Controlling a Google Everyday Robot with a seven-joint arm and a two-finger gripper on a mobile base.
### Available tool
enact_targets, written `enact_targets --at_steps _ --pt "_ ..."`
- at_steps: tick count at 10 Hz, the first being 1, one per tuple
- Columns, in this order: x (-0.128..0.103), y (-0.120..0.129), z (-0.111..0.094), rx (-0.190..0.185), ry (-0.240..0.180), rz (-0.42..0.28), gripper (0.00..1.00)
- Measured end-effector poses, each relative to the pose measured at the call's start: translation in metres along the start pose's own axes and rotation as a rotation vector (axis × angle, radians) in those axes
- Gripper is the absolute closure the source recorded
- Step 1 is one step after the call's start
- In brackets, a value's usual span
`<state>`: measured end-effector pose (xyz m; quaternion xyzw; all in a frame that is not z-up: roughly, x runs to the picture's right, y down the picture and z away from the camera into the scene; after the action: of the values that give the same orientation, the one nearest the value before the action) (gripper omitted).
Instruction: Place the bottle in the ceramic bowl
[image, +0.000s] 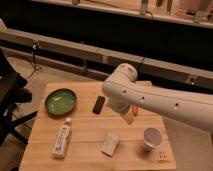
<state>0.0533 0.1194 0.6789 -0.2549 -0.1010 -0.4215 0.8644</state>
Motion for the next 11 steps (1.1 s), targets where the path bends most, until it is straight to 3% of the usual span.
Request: enact_targets --at_steps 5,11 --pt "-0.03 -0.025 0.002 0.013 -0.022 -0.2 0.2" --pt "-0.064 -0.058 0.005 0.049 -0.049 -0.355 0.2"
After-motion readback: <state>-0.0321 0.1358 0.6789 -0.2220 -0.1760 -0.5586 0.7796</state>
